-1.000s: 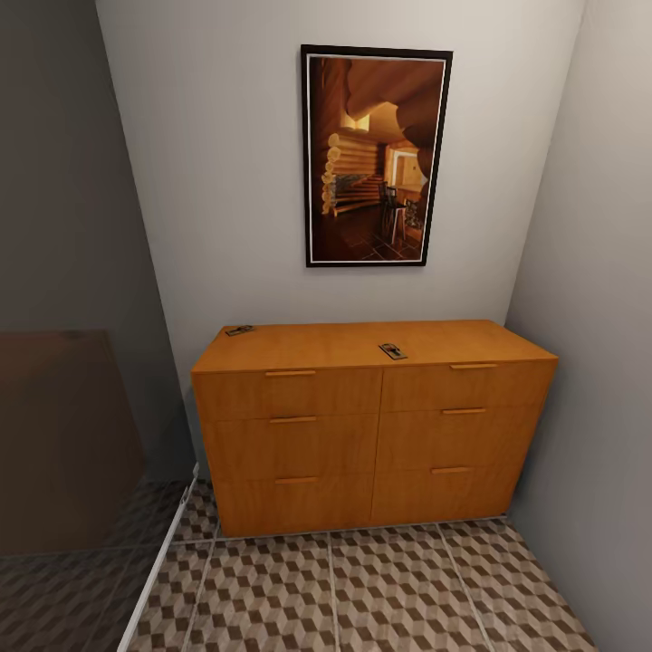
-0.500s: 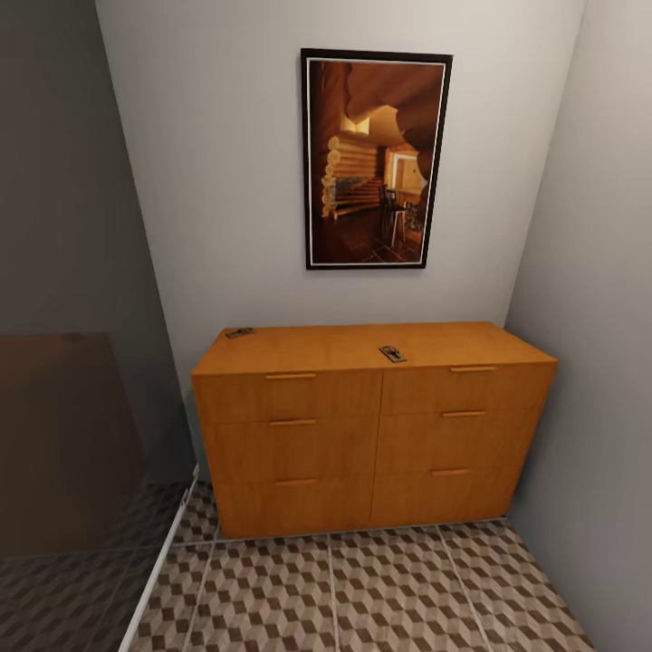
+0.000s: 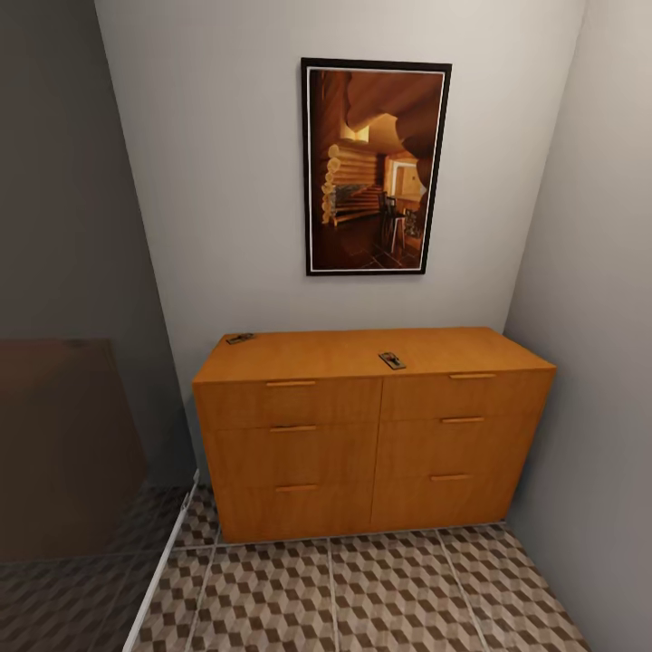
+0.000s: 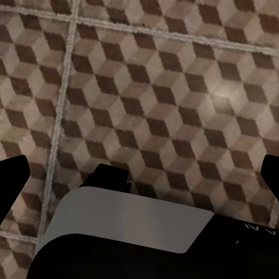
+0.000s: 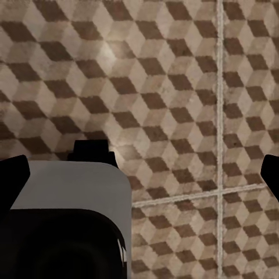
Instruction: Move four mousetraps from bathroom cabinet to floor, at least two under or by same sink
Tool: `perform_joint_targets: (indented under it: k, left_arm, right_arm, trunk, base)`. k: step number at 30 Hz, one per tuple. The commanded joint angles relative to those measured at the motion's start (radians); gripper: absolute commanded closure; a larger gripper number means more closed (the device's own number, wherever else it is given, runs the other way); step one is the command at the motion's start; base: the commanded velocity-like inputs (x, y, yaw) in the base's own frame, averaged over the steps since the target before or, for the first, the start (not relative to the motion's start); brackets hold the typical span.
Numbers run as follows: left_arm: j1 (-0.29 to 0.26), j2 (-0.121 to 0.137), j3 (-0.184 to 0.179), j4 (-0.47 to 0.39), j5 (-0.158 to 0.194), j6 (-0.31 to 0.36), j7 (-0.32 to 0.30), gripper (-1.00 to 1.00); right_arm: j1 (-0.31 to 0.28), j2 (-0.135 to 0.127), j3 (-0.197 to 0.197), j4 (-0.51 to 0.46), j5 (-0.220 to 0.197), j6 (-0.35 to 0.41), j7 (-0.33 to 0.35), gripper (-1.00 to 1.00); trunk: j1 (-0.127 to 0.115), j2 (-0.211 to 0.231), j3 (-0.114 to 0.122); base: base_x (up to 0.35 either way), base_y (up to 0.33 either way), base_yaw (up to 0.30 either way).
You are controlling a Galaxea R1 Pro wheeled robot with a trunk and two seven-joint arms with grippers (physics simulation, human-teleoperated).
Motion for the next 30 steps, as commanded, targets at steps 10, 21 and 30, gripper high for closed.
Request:
perform_joint_targets:
  k: [10, 21, 30]
  left_arm:
    - [-0.001, 0.0, 0.002, -0.001, 0.0, -0.006, 0.001, -1.0]
    - [-0.004, -0.003, -0.007, -0.133, -0.018, 0.018, 0.008, -1.0]
    - [-0.005, 0.008, -0.008, -0.628, -0.043, 0.359, 0.01, -1.0]
  right_arm:
    - [-0.001, 0.002, 0.006, 0.003, -0.005, -0.001, -0.014, -1.0]
    - [-0.002, -0.005, 0.009, -0.064, 0.022, 0.019, -0.02, -1.0]
    - [-0.001, -0.026, 0.003, -0.535, 0.036, 0.331, -0.022, -1.0]
  trunk:
    - [0.0, -0.001, -0.001]
    - [0.0, -0.001, -0.001]
    - [0.0, -0.001, -0.001]
  base:
    - [0.0, 0.0, 0.0]
    - [0.0, 0.0, 0.0]
    - [0.0, 0.0, 0.0]
